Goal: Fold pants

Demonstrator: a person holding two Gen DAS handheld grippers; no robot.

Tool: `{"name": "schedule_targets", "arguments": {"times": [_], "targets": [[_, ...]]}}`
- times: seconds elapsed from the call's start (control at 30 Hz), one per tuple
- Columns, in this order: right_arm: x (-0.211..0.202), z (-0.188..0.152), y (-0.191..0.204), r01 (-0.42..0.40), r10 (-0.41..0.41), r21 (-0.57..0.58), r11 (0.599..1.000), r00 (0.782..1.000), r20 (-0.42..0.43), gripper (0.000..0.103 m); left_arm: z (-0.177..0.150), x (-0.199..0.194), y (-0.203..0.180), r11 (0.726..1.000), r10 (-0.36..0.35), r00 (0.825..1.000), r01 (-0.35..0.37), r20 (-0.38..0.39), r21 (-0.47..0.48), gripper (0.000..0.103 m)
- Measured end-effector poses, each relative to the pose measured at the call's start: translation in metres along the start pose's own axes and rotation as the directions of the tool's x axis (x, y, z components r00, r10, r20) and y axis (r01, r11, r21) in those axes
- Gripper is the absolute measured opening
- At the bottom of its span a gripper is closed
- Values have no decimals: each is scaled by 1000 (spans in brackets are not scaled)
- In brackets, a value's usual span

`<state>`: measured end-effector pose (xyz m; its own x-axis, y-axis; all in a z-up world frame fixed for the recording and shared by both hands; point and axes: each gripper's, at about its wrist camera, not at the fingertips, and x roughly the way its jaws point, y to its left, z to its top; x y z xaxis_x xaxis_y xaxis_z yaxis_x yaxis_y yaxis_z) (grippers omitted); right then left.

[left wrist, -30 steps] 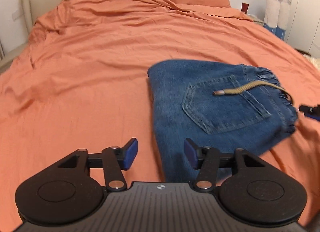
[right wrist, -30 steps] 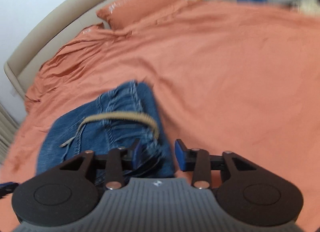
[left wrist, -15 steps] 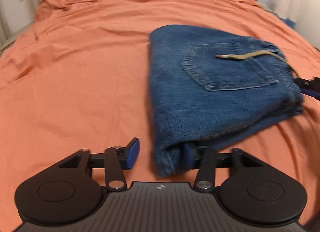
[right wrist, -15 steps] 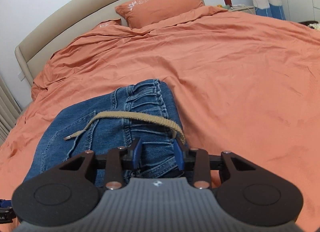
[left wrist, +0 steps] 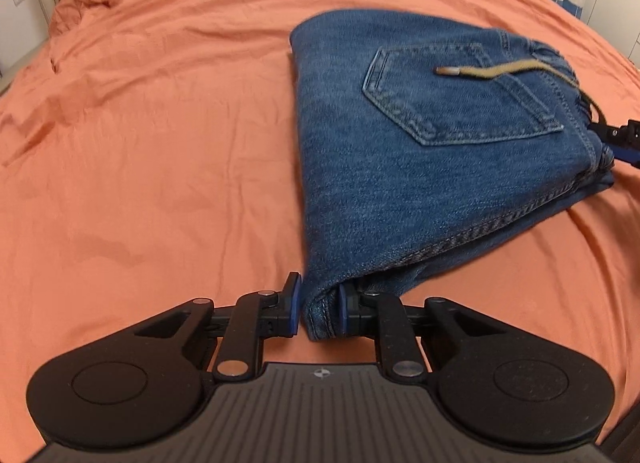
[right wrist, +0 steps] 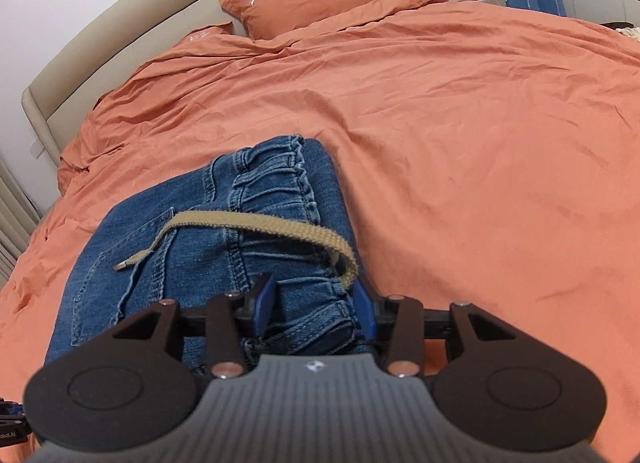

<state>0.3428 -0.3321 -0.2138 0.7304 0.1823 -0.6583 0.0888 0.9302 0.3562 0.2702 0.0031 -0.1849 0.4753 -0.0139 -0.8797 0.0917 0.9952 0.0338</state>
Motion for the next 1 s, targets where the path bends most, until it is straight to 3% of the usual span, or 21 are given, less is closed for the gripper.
{"name": "schedule_targets", "arguments": {"times": [0.3, 0.37, 0.43, 0.47, 0.6, 0.67, 0.8, 1.0], "targets": [[1, 2, 0, 17, -17, -6, 1000, 1000, -15, 39, -6, -20, 12, 995, -85, 995, 82, -52, -50, 17], [-5, 7, 1, 18, -18, 10, 1000, 1000, -17, 40, -7, -32, 16, 993, -107, 994, 106, -24, -55, 17], [-11, 13, -1, 12, -12, 26, 1000, 1000, -6, 47, 0, -45, 22, 987, -140, 989, 142, 40, -72, 18], [-14, 18, -3, 1, -1, 37, 999, 1000, 6, 50, 7, -50, 27, 980, -166, 983, 173, 78, -96, 24], [-7, 45, -20, -91, 92, 84, 992, 996, -7, 63, 42, -49, 46, 947, -222, 954, 261, 203, -189, 59], [9, 58, -28, -151, 157, 103, 983, 986, -54, 71, 59, -33, 54, 926, -243, 944, 294, 223, -236, 62], [48, 72, -45, -219, 245, 172, 960, 958, -151, 70, 83, 15, 67, 858, -325, 924, 377, 200, -348, 64], [99, 74, -68, -287, 375, 339, 896, 898, -231, 70, 83, 75, 76, 793, -368, 919, 391, 144, -467, 64]]}}
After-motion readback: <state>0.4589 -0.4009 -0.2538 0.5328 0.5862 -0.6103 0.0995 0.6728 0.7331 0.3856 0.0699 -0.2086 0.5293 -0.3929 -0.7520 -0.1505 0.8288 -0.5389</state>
